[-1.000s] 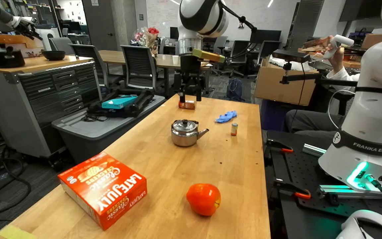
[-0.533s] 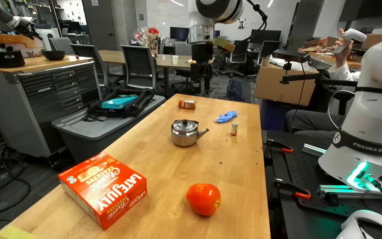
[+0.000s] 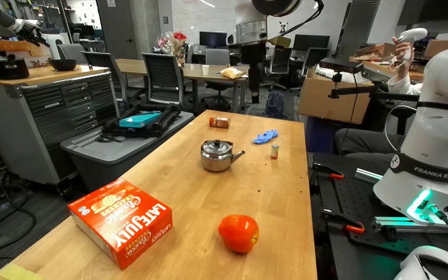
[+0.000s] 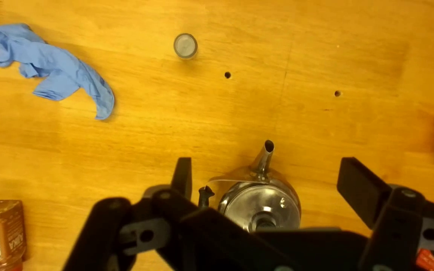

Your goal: Put the lid on top of the kettle.

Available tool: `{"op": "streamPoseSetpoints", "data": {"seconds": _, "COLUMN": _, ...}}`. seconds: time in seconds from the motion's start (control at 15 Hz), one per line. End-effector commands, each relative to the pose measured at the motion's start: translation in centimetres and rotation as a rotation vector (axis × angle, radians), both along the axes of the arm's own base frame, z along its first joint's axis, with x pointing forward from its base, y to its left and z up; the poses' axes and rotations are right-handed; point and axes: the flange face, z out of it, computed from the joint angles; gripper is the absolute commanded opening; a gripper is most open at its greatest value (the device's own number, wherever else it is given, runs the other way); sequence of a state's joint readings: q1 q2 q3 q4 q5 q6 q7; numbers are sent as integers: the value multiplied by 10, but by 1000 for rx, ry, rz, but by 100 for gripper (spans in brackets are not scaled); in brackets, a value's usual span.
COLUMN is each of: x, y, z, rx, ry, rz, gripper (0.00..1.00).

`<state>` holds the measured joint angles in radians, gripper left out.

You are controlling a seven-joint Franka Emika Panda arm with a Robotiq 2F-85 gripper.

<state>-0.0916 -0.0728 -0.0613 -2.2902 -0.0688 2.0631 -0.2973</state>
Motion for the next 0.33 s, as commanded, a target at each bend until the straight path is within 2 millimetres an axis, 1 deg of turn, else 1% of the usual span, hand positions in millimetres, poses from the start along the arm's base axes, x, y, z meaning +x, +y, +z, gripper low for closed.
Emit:
{"op": "streamPoseSetpoints", "data": {"seconds": 0.0, "x": -2, "y": 0, "z": 2, "rx": 1, "ry": 2, "rz": 10, "gripper": 100}}
{"op": "streamPoseSetpoints", "data": {"seconds": 0.27, "x": -4, "y": 1, "z": 2, "rx": 2, "ry": 6, "rz": 20, "gripper": 100}}
